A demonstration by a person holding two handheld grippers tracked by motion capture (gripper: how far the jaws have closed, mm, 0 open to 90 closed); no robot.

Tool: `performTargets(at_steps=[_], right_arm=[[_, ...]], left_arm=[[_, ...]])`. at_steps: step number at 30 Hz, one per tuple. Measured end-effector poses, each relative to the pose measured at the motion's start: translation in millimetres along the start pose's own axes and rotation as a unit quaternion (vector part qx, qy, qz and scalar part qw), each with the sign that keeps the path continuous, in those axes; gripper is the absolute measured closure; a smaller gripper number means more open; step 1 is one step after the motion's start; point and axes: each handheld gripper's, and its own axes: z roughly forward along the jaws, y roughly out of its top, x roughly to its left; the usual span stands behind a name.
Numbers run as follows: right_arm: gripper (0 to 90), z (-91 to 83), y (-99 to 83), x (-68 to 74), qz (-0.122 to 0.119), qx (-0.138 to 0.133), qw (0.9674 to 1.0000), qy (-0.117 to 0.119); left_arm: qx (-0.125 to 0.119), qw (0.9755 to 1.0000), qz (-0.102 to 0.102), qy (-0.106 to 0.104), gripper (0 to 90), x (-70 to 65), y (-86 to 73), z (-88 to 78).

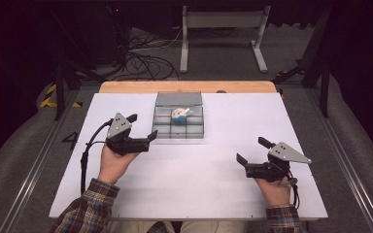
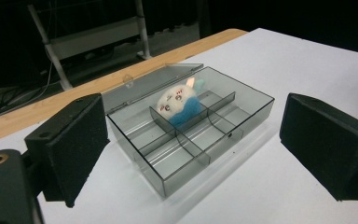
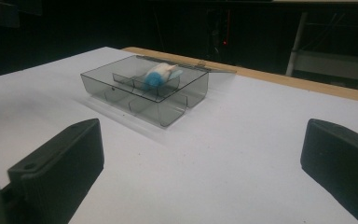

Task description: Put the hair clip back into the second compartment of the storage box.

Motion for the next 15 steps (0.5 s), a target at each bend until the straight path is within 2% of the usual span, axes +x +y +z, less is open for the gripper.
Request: performTargets(at_steps=[15], right_arm=[[0.1,-0.1,-0.3,-1.0,-0.001,0.005,1.0,-0.004]], left_arm=[[-0.017,0.9999,-0.002,-0.001,7.0,-1.4,-10.4,-16.2]])
